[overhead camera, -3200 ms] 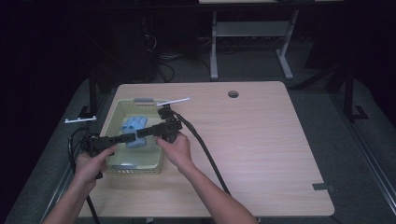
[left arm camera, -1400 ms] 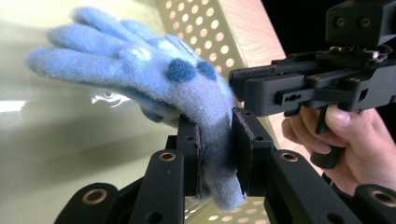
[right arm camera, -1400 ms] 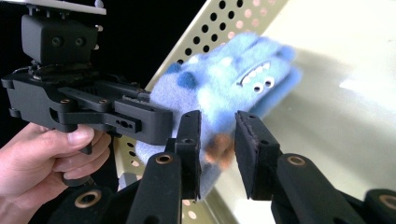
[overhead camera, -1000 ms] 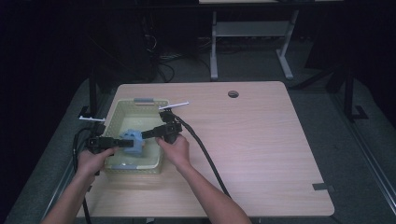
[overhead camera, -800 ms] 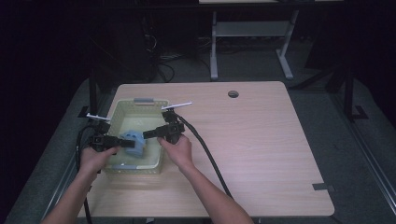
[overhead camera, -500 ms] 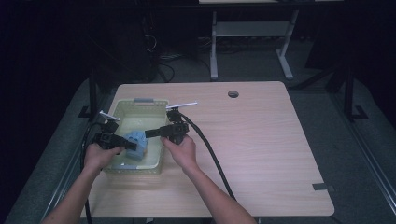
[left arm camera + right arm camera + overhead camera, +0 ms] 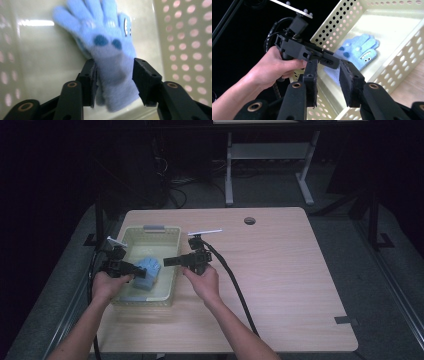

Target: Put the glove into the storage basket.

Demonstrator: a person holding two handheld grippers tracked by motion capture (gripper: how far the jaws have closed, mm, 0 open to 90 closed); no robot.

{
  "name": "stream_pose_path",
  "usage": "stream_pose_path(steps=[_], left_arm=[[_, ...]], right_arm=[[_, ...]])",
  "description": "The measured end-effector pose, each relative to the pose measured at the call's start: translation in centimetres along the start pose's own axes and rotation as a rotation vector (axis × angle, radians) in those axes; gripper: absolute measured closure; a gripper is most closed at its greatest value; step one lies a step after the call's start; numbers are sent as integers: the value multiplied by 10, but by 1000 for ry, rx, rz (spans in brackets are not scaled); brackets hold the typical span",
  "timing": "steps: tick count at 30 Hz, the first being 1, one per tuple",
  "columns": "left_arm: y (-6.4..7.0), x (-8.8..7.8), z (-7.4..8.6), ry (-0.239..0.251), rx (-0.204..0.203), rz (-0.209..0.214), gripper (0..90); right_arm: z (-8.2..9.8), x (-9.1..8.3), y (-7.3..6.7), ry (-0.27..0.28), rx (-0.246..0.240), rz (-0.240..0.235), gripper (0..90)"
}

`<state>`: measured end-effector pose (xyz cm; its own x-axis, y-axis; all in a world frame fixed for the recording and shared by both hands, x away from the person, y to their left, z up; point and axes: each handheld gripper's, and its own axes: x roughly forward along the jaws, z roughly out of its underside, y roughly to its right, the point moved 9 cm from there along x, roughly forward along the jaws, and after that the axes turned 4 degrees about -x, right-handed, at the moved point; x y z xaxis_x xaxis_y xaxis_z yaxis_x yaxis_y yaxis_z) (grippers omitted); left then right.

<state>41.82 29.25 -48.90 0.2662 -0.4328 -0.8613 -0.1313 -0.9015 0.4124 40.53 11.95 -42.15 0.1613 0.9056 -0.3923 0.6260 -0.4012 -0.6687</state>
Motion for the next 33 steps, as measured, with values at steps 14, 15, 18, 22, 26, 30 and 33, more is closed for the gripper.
stream_pose_path(steps=[14, 15, 18, 22, 26, 30, 33], left_arm=[[5, -9, -14, 109, 1, 0, 608], [6, -7, -13, 97, 14, -5, 621], [7, 4, -11, 45, 24, -35, 630], [6, 17, -4, -32, 30, -64, 619], [8, 13, -7, -10, 38, -54, 607], [13, 4, -11, 32, 33, -25, 580], [17, -2, -13, 64, 32, 0, 557]], right_arm=[[1, -12, 4, 18, 17, 6, 659], [1, -12, 4, 17, 14, 5, 657], [3, -15, 4, 19, 13, 4, 656], [3, -20, 7, 23, 6, 15, 652], [3, -27, 11, 30, 8, 24, 650], [6, -32, 14, 30, 21, 28, 636], [10, -35, 19, 23, 35, 36, 623]])
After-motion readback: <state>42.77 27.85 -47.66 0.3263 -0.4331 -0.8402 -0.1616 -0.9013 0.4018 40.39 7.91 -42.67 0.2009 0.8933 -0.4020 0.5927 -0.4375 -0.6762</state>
